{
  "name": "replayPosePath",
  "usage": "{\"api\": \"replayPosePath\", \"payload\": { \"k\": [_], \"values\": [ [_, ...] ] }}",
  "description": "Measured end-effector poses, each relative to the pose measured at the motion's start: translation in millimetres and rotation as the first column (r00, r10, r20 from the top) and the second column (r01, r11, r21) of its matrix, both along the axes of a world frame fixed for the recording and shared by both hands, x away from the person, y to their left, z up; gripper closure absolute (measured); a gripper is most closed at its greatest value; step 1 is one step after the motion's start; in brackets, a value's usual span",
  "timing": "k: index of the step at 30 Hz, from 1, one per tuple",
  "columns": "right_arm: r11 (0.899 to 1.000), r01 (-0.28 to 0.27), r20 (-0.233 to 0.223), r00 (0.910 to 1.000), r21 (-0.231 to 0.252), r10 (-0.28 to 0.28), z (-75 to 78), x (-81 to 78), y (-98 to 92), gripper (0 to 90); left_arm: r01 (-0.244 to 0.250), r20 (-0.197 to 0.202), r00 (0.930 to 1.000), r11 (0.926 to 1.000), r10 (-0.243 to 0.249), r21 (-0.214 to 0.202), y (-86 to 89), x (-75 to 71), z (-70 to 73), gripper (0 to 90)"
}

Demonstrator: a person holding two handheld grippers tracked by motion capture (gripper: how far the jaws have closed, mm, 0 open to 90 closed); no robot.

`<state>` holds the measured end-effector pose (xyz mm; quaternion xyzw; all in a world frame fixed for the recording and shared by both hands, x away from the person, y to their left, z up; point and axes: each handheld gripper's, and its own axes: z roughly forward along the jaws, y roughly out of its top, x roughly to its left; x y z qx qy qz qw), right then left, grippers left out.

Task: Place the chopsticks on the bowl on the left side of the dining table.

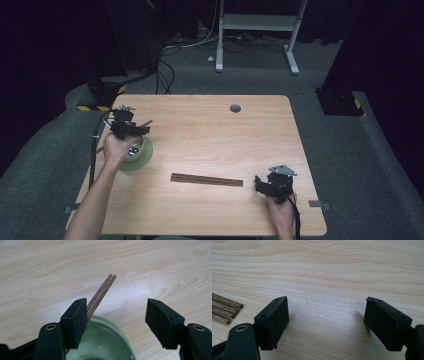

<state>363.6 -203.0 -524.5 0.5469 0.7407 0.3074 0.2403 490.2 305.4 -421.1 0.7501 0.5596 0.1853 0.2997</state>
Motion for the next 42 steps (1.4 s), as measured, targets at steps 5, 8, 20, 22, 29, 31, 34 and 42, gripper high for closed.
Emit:
{"api": "replayPosePath", "payload": {
  "k": [5, 8, 20, 22, 29, 31, 34, 42],
  "values": [
    [1.000, -0.001, 0.001, 1.0000, 0.000, 0.001, 0.0, 0.0, 0.0, 19.6, -0.008, -0.009, 0.9999, 0.9999, 0.008, -0.010, -0.9, 9.5, -2.0, 34.0],
    [1.000, -0.002, 0.001, 1.0000, 0.000, 0.002, 0.0, 0.0, 0.0, 19.6, -0.014, -0.004, 0.9999, 0.9998, 0.014, -0.017, -2.0, 17.8, -2.1, 33.7],
    [1.000, -0.002, 0.001, 1.0000, 0.000, 0.002, 0.0, -0.1, 0.0, 19.6, -0.047, -0.026, 0.9986, 0.9981, 0.046, -0.038, 0.4, 29.5, -14.9, 33.4],
    [1.000, -0.002, 0.001, 1.0000, 0.000, 0.002, 0.0, -0.1, 0.0, 19.6, -0.048, -0.028, 0.9985, 0.9982, 0.046, -0.037, 0.6, 30.0, -15.6, 33.4],
    [1.000, -0.003, 0.001, 1.0000, 0.000, 0.003, 0.0, -0.2, 0.0, 19.6, -0.035, -0.051, 0.9981, 0.9989, 0.034, -0.030, -2.6, 30.4, -19.4, 33.8],
    [1.000, -0.003, 0.001, 1.0000, 0.000, 0.003, 0.0, -0.2, 0.0, 19.7, -0.025, -0.054, 0.9982, 0.9994, 0.024, -0.025, -5.0, 29.8, -20.1, 33.8],
    [1.000, -0.002, 0.001, 1.0000, 0.000, 0.002, 0.0, -0.2, 0.0, 19.6, -0.007, -0.067, 0.9978, 0.9997, 0.005, -0.022, -9.9, 28.4, -21.3, 34.0],
    [1.000, -0.003, 0.001, 1.0000, 0.000, 0.003, 0.0, -0.1, 0.0, 19.6, 0.012, -0.062, 0.9980, 0.9994, -0.014, -0.031, -14.4, 18.2, -23.7, 34.6]
  ]
}}
